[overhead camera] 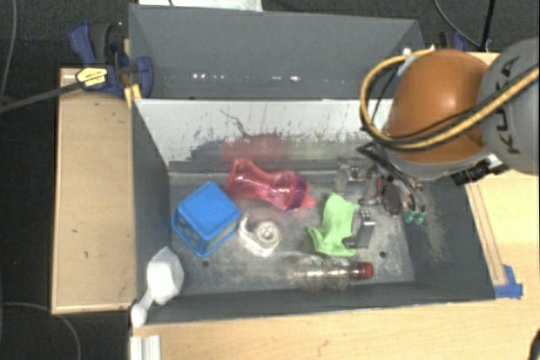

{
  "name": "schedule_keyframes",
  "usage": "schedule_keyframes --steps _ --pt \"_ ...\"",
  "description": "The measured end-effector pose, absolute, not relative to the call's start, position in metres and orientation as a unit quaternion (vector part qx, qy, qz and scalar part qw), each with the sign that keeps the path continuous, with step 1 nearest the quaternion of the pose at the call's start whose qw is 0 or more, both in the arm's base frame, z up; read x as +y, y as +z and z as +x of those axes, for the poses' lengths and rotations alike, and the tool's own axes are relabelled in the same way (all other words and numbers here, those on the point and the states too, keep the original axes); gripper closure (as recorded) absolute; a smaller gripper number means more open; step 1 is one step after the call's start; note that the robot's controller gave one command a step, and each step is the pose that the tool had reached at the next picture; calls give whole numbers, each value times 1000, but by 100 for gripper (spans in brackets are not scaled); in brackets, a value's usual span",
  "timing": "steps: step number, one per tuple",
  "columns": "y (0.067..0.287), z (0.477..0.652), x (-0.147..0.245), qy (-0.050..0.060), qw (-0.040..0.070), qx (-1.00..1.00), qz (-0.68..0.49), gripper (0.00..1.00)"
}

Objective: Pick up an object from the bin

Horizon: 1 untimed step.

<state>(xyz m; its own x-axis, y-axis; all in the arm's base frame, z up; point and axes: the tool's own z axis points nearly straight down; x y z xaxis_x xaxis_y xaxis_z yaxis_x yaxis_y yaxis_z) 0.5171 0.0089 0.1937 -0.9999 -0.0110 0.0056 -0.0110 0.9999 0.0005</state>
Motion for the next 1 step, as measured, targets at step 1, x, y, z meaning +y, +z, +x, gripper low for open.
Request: schedule_keyframes --steps 1 --pt "198 519 9 0 -1 -1000 5 0"
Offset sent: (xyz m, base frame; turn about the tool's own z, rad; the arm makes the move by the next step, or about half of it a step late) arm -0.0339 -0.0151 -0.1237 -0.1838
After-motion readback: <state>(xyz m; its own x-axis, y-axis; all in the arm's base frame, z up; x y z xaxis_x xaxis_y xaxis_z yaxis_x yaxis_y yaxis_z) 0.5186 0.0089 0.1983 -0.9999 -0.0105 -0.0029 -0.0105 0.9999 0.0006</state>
